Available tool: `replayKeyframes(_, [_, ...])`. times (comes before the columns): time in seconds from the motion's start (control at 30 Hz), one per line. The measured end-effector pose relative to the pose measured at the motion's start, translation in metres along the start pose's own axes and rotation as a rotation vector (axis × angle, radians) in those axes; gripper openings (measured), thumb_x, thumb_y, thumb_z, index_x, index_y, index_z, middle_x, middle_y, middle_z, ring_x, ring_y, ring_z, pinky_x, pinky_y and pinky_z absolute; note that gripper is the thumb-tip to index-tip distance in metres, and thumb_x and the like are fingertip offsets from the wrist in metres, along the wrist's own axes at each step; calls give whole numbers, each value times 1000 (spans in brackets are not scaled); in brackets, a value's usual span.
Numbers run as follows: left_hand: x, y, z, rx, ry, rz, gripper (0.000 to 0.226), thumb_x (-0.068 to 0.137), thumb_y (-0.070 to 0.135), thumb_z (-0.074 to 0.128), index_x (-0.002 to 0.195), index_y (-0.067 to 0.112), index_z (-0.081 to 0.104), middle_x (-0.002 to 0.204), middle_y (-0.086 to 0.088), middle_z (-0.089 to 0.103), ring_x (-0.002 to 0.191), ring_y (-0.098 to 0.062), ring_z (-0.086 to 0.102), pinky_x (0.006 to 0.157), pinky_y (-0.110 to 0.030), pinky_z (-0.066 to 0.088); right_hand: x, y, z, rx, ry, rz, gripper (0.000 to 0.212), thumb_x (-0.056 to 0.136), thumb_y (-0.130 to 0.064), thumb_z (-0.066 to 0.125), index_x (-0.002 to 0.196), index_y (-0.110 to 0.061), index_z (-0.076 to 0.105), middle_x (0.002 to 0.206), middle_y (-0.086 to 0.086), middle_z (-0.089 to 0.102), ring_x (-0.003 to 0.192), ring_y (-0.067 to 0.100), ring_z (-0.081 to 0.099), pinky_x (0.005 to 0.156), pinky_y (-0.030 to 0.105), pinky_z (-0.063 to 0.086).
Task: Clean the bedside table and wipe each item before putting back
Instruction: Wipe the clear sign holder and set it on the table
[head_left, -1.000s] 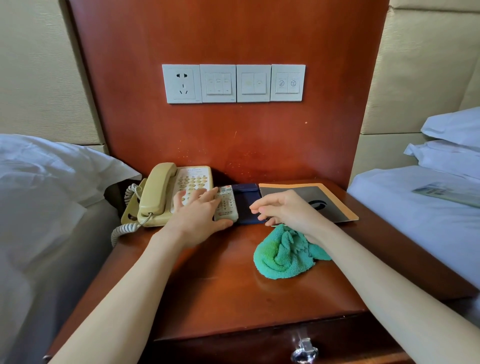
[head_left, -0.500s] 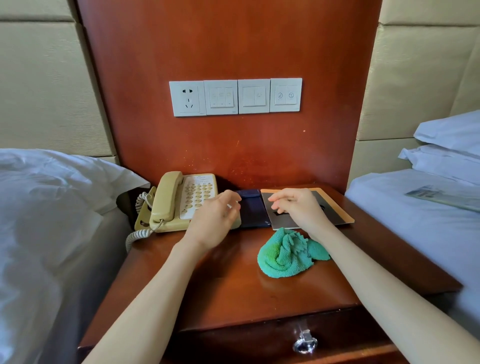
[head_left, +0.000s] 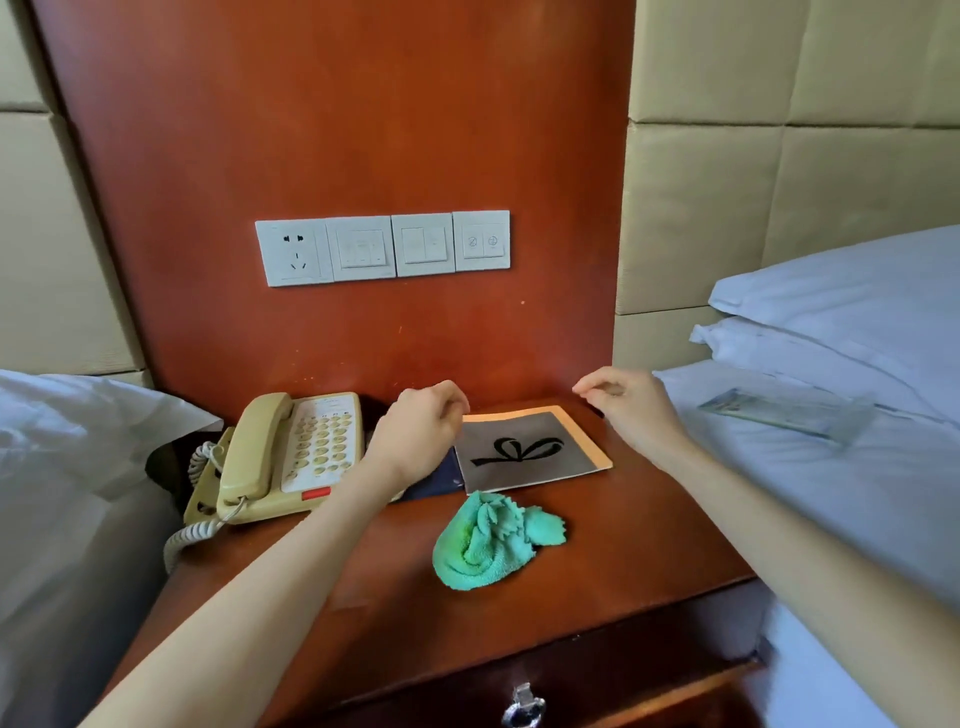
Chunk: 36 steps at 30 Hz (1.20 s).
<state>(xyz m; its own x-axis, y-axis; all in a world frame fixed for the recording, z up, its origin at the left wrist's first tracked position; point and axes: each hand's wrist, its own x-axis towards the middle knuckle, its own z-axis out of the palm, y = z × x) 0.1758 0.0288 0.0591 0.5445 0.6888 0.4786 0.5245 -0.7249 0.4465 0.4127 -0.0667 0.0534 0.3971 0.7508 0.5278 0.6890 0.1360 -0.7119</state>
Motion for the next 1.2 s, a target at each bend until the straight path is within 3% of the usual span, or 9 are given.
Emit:
replayKeyframes(0.2, [32, 52, 34, -117, -104, 39, 23, 93, 11, 41, 87, 21, 61, 71, 3, 69, 66, -17, 66, 68, -35, 55, 5, 25, -74, -51, 96, 53, 24, 87, -2, 59, 80, -22, 70, 83, -4, 69, 76, -2, 59, 66, 9, 42])
replayKeyframes(0.3, [48, 82, 54, -228, -137, 31, 26, 96, 6, 39, 89, 15, 62, 75, -4, 70, 60, -14, 64, 58, -24, 50, 5, 40, -108, -137, 106, 86, 21, 87, -3, 58, 86, -19, 71, 85, 3, 69, 79, 13, 62, 63, 12, 46])
replayKeyframes(0.43, [69, 120, 84, -458, -227, -100, 25, 100, 12, 38, 96, 16, 62, 82, -2, 71, 65, -11, 65, 49, -15, 47, 1, 61, -162, -292, 124, 128, 23, 83, -1, 61, 102, -11, 70, 100, 7, 64, 94, 22, 58, 77, 22, 38])
replayKeyframes(0.57, [84, 153, 113, -601, -351, -225, 19, 100, 16, 41, 104, 14, 59, 90, -3, 69, 72, -12, 63, 59, -20, 51, -10, 91, -208, -360, 204, 253, 26, 86, -7, 62, 111, -13, 66, 115, 10, 58, 109, 26, 53, 88, 30, 39])
replayKeyframes(0.7, [88, 181, 143, -711, -489, -337, 16, 99, 19, 47, 111, 12, 55, 104, -8, 61, 85, -19, 57, 70, -24, 46, -13, 111, -222, -215, 247, 371, 29, 91, -19, 60, 119, -14, 63, 124, 7, 55, 117, 22, 51, 85, 24, 35])
replayKeyframes(0.83, [88, 207, 169, -947, -559, -506, 15, 99, 17, 47, 112, 11, 52, 108, -13, 55, 94, -30, 57, 73, -31, 48, -14, 124, -221, -102, 152, 451, 27, 98, -39, 46, 120, -29, 57, 124, -4, 52, 117, 15, 47, 95, 24, 31])
replayKeyframes(0.93, [89, 224, 188, -1195, -535, -616, 14, 99, 13, 47, 110, 9, 54, 105, -17, 56, 94, -34, 60, 74, -36, 54, -14, 134, -222, -75, 110, 544, 42, 99, -43, 40, 130, -19, 54, 134, 0, 51, 125, 21, 46, 107, 34, 33])
replayKeyframes(1.07, [91, 240, 206, -1316, -553, -670, 12, 98, 15, 48, 93, 7, 56, 90, -19, 58, 80, -30, 59, 65, -34, 54, -13, 140, -223, -94, 144, 587, 43, 97, -47, 40, 121, -16, 59, 120, 4, 56, 109, 25, 50, 90, 33, 37])
replayKeyframes(1.2, [90, 247, 214, -1326, -573, -702, 16, 98, 20, 48, 100, 5, 53, 104, -21, 54, 95, -33, 57, 76, -36, 51, -13, 144, -218, -60, 207, 506, 26, 94, -39, 52, 100, -16, 63, 94, 1, 58, 83, 18, 51, 72, 27, 37])
